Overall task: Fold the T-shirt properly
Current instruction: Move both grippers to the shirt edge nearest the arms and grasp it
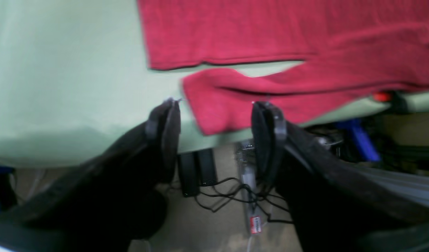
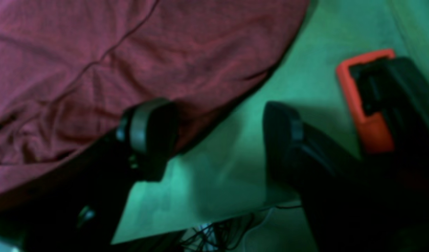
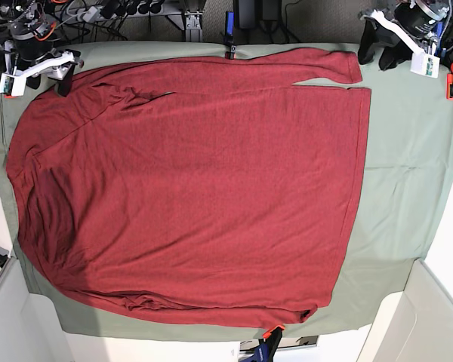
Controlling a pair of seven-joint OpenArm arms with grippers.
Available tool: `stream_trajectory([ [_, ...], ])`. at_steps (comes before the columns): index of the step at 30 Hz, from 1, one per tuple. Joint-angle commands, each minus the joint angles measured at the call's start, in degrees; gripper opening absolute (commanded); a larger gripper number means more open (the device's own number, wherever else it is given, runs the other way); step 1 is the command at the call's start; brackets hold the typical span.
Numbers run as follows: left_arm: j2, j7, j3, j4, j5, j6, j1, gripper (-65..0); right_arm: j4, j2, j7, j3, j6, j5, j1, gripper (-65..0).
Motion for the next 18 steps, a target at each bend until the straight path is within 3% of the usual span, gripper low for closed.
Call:
stream_trajectory([
  [1,-1.4,-1.2,-0.3,-1.1,-0.4,-0.1,-1.2,-29.1,0.6,0.3,0.3,0.3,0.1,0.0,-0.3,-23.4],
  [9,-3.6,-1.4,5.4,-12.8,-0.4,-0.1,-7.5,-29.1,0.6,0.3,0.1,0.3,0.1,-0.5,-0.2,-23.4],
  [18,-3.3,-1.0,7.4,-14.3,-1.5,-0.2,-8.7,-29.1,0.6,0.3,0.1,0.3,0.1,-1.0,-0.2,-23.4],
])
